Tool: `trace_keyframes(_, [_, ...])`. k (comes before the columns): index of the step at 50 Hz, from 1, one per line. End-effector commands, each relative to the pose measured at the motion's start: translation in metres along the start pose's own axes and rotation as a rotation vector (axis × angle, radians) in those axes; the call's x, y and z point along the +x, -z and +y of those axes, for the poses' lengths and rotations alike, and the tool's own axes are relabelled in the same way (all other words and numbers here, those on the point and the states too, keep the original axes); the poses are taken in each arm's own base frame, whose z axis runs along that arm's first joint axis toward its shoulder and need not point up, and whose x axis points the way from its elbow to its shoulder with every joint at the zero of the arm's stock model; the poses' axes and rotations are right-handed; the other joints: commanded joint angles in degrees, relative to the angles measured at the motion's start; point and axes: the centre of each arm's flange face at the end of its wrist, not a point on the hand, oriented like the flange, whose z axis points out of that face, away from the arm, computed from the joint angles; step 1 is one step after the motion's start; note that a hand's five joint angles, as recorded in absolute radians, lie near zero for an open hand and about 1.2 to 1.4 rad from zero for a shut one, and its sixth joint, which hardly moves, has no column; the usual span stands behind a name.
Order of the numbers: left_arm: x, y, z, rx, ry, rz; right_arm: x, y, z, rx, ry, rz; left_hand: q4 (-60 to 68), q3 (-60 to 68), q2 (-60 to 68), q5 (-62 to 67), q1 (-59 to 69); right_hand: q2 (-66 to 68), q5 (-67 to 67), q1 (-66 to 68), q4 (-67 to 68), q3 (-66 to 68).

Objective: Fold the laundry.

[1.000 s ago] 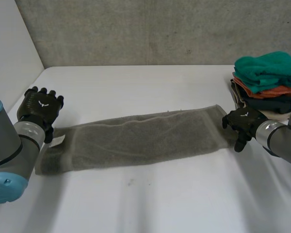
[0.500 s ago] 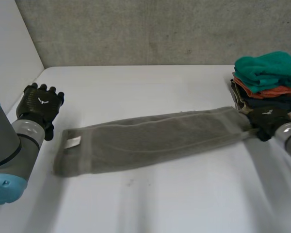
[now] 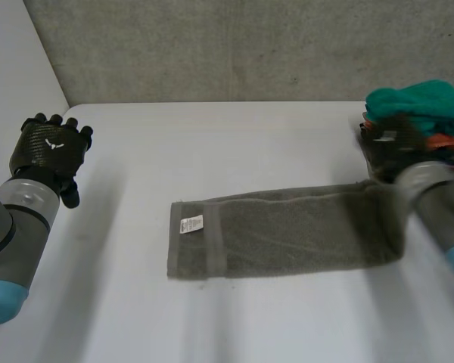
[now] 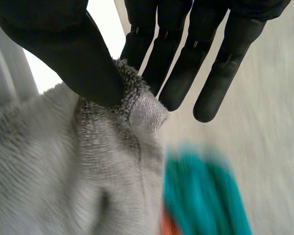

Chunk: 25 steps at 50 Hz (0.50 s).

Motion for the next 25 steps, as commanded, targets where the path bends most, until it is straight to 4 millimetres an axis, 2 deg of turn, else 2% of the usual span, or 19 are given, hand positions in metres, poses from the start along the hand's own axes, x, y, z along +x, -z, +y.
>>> trace_keyframes(1, [0.006, 0.008, -0.001, 0.007, 0.001, 0.021, -0.120, 0.047, -0.098, 0.416, 0.061, -0.274, -1.38, -1.85, -1.45, -2.50, -0.45, 12.66, 13.30, 16.58, 11.50, 11.80])
trace_keyframes(3, [0.008, 0.010, 0.000, 0.005, 0.000, 0.029, -0.144, 0.059, -0.105, 0.478, 0.085, -0.341, -1.38, -1.85, -1.45, -2.50, -0.45, 12.66, 13.30, 16.58, 11.50, 11.80])
trace_keyframes(4, [0.009, 0.011, 0.000, 0.004, 0.001, 0.033, -0.164, 0.071, -0.111, 0.528, 0.106, -0.398, -1.38, -1.85, -1.45, -2.50, -0.45, 12.66, 13.30, 16.58, 11.50, 11.80])
trace_keyframes(7, [0.012, 0.012, 0.001, 0.000, 0.000, 0.043, -0.188, 0.081, -0.113, 0.562, 0.131, -0.458, -1.38, -1.85, -1.45, -2.50, -0.45, 12.66, 13.30, 16.58, 11.50, 11.80])
trace_keyframes(8, [0.013, 0.013, 0.001, 0.000, 0.000, 0.045, -0.202, 0.085, -0.109, 0.560, 0.141, -0.497, -1.38, -1.85, -1.45, -2.50, -0.45, 12.66, 13.30, 16.58, 11.50, 11.80])
trace_keyframes(11, [0.016, 0.014, 0.001, 0.000, -0.002, 0.056, -0.215, 0.085, -0.102, 0.539, 0.156, -0.523, -1.38, -1.85, -1.45, -2.50, -0.45, 12.66, 13.30, 16.58, 11.50, 11.80])
trace_keyframes(12, [0.017, 0.015, 0.001, 0.001, -0.002, 0.059, -0.216, 0.083, -0.101, 0.522, 0.155, -0.516, -1.38, -1.85, -1.45, -2.50, -0.45, 4.23, 4.86, 8.15, 3.06, 3.37])
trace_keyframes(14, [0.020, 0.016, 0.000, 0.005, -0.003, 0.068, -0.212, 0.079, -0.098, 0.500, 0.142, -0.502, -1.38, -1.85, -1.45, -2.50, -0.45, -27.31, -26.68, -23.40, -28.48, -28.17])
trace_keyframes(16, [0.021, 0.017, -0.002, 0.014, -0.003, 0.071, -0.209, 0.080, -0.097, 0.477, 0.101, -0.490, -1.38, -1.85, -1.45, -2.50, -0.45, -50.93, -50.30, -47.01, -52.09, -51.79])
trace_keyframes(19, [0.023, 0.019, -0.009, 0.039, -0.002, 0.075, -0.187, 0.078, -0.102, 0.456, 0.006, -0.447, -1.38, -1.85, -1.45, -2.50, -0.45, -54.38, -53.75, -50.46, -55.54, -55.24])
trace_keyframes(20, [0.023, 0.020, -0.012, 0.053, -0.002, 0.076, -0.156, 0.072, -0.105, 0.440, -0.084, -0.388, -1.38, -1.85, -1.45, -2.50, -0.45, -57.34, -56.70, -53.42, -58.50, -58.20])
trace_keyframes(23, [0.024, 0.020, -0.018, 0.074, -0.001, 0.076, -0.115, 0.064, -0.100, 0.390, -0.229, -0.313, -1.38, -1.85, -1.45, -2.50, -0.45, -57.34, -56.70, -53.42, -58.50, -58.20])
trace_keyframes(24, [0.025, 0.021, -0.022, 0.088, 0.002, 0.080, -0.099, 0.060, -0.090, 0.348, -0.321, -0.291, -1.38, -1.85, -1.45, -2.50, -0.45, -57.34, -56.70, -53.42, -58.50, -58.20])
trace_keyframes(25, [0.026, 0.021, -0.024, 0.093, 0.002, 0.082, -0.096, 0.059, -0.083, 0.316, -0.365, -0.295, -1.38, -1.85, -1.45, -2.50, -0.45, -57.34, -56.70, -53.42, -58.50, -58.20])
